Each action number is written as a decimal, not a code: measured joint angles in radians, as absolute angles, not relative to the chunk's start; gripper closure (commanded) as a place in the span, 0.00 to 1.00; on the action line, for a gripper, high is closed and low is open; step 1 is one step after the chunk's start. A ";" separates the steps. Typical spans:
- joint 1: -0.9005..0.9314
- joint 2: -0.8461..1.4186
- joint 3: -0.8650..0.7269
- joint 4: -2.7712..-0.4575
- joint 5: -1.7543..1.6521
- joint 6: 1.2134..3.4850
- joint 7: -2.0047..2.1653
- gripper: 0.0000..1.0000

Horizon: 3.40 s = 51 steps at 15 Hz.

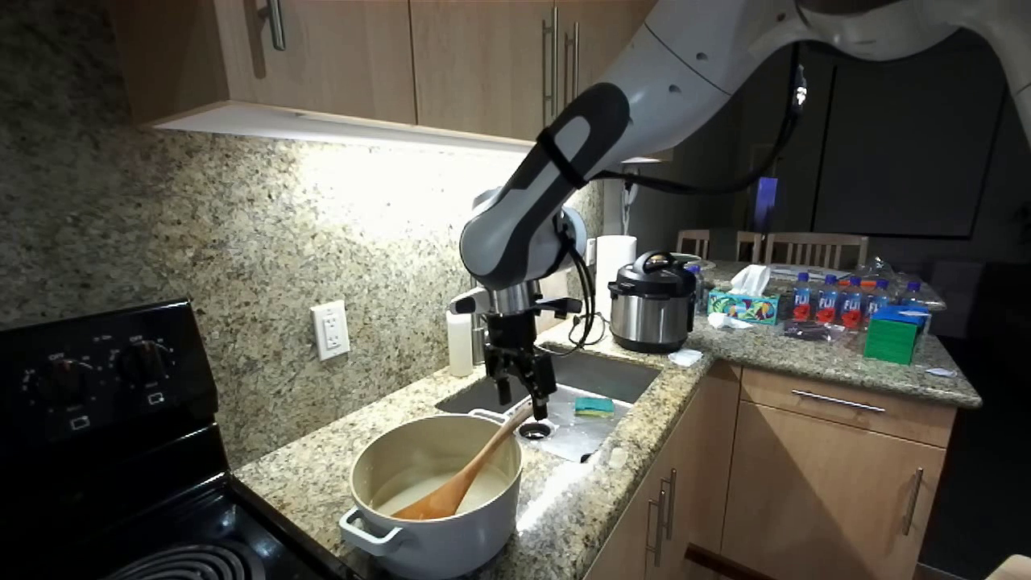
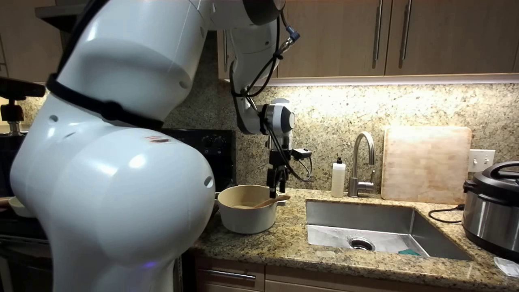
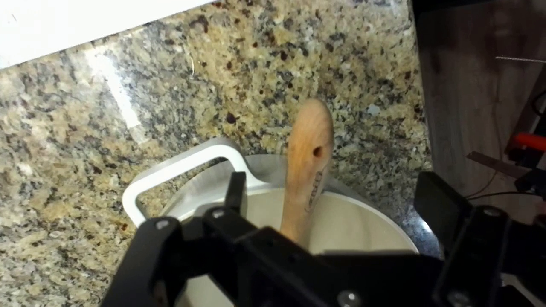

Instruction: Pick up the cooking stick and stir in the pot

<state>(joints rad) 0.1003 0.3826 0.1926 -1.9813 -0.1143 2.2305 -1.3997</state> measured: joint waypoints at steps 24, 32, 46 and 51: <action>0.098 0.346 0.196 -1.986 -0.116 2.300 -1.397 0.93; 0.190 0.317 0.152 -1.958 -0.363 2.158 -1.085 0.93; 0.262 0.248 0.196 -1.930 -0.573 1.867 -0.725 0.93; 0.266 0.290 0.231 -1.907 -0.573 1.890 -0.812 0.93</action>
